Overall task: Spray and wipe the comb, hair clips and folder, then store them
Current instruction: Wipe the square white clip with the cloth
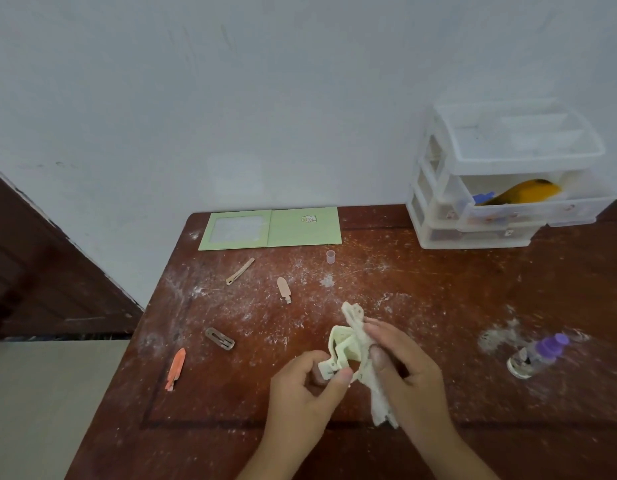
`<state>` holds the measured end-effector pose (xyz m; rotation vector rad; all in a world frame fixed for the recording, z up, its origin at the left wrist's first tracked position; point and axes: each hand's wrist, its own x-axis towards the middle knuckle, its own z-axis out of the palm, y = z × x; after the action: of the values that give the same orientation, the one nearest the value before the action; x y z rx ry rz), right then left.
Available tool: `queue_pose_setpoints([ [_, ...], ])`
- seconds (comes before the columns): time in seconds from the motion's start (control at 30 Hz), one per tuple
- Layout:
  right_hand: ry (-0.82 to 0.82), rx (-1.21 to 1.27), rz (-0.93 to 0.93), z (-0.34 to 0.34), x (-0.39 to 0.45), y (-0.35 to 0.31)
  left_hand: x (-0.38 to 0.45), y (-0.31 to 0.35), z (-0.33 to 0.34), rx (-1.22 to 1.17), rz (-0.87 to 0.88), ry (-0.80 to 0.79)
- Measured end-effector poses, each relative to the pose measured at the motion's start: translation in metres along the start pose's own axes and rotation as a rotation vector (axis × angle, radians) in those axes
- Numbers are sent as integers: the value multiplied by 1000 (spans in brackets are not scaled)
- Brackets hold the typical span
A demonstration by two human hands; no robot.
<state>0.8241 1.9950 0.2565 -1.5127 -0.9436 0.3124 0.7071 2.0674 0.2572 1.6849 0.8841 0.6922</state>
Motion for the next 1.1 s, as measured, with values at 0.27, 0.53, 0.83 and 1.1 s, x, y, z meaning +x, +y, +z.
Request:
queue_pose_setpoints([
  [0.27,-301,-355,-400,2,11,9,12,5,-4,-238,-193,123],
  [0.53,-345,-79,142,-4,-5,33,16,-2,12,-353,-282,84],
  [0.83,-365,-179,-96,-30,-18,30,12,-10,11,-354,-279,-12],
  [1.1,-167,-101,63,-24,-9,19,9,7,12,-346,-156,-166],
])
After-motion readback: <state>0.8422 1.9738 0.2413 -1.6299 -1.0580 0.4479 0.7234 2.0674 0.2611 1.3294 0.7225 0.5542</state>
